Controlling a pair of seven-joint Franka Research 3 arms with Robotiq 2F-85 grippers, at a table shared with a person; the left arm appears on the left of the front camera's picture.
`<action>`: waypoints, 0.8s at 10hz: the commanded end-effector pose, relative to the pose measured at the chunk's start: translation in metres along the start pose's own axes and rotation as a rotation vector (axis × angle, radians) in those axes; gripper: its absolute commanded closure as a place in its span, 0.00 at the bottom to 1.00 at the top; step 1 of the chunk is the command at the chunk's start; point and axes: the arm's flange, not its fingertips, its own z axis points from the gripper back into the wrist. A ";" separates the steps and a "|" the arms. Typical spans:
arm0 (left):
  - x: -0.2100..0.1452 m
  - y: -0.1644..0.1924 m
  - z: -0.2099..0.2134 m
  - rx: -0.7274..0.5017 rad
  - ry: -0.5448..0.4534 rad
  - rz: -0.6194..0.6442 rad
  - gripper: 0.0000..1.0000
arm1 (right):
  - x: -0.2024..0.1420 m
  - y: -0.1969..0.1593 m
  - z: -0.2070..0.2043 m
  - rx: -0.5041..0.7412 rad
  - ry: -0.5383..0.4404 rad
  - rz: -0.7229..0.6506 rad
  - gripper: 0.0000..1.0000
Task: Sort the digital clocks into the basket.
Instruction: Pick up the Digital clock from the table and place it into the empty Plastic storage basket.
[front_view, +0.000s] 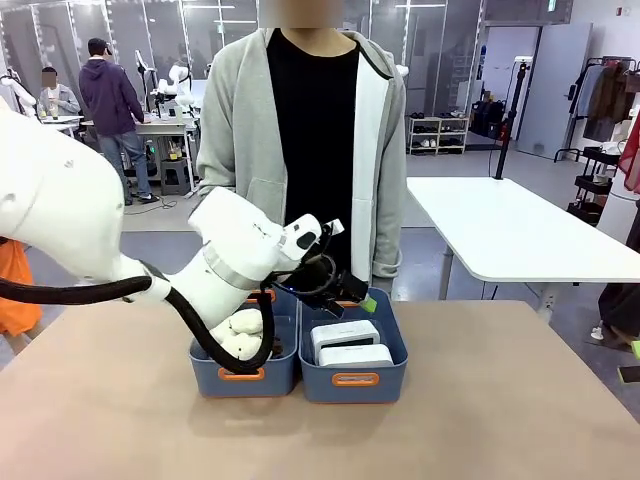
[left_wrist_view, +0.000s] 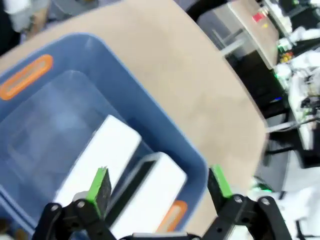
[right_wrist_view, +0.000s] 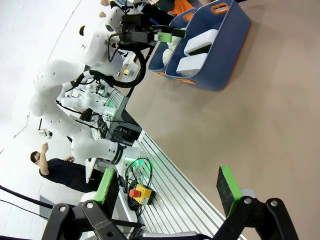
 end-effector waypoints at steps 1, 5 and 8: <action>-0.039 0.022 0.040 -0.109 -0.019 0.122 0.03 | 0.003 0.004 0.000 0.000 -0.010 -0.012 0.00; -0.069 0.026 0.104 -0.305 -0.065 0.343 0.03 | 0.003 0.004 0.000 0.000 -0.010 -0.012 0.00; -0.131 0.061 0.214 -0.570 -0.254 0.459 0.03 | 0.003 0.004 0.000 0.000 -0.010 -0.012 0.00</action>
